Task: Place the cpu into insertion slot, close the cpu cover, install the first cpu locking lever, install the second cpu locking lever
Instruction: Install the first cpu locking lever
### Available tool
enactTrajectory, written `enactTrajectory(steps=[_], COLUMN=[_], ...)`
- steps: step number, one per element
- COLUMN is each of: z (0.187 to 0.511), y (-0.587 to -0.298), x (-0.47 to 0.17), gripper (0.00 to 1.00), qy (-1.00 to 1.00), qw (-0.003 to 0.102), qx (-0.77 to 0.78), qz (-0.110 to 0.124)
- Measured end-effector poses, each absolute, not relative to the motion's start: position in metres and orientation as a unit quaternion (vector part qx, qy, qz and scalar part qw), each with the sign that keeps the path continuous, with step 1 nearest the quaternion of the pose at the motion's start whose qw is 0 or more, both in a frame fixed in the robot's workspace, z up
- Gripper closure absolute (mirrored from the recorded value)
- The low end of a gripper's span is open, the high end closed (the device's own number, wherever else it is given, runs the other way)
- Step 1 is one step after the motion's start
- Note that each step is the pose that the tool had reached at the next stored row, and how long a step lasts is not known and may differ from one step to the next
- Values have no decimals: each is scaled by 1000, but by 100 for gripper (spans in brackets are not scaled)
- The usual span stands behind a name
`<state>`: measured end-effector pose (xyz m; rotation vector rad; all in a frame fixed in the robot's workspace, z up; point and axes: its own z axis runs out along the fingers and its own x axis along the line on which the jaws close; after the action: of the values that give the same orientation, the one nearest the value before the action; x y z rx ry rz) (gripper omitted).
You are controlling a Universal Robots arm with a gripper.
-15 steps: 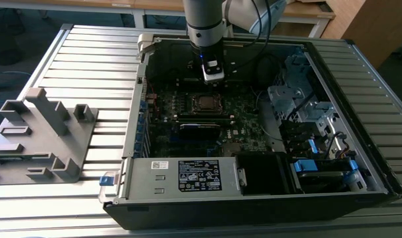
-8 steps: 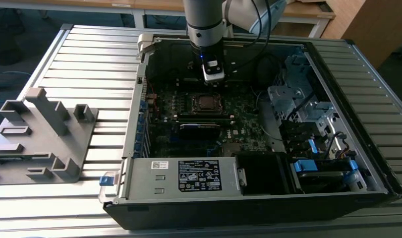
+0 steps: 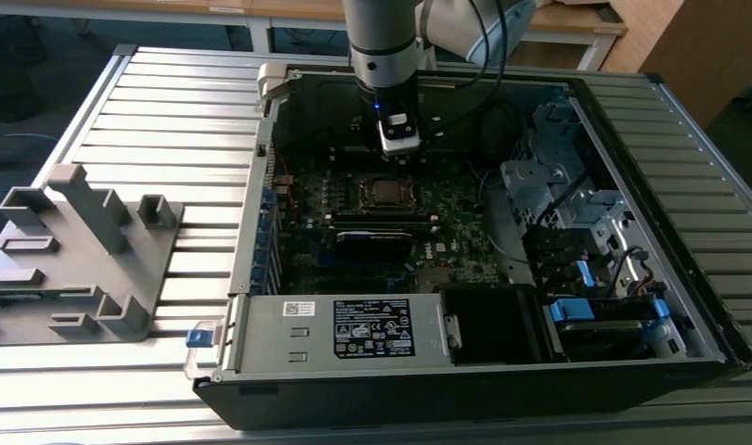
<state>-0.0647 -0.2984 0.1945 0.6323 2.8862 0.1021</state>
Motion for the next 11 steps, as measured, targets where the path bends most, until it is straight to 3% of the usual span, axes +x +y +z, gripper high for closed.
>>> enactTrajectory(steps=[11], z=[194], y=[-298], x=[-59], gripper=[90], qy=[972], qw=[93], qx=[213], qz=[35])
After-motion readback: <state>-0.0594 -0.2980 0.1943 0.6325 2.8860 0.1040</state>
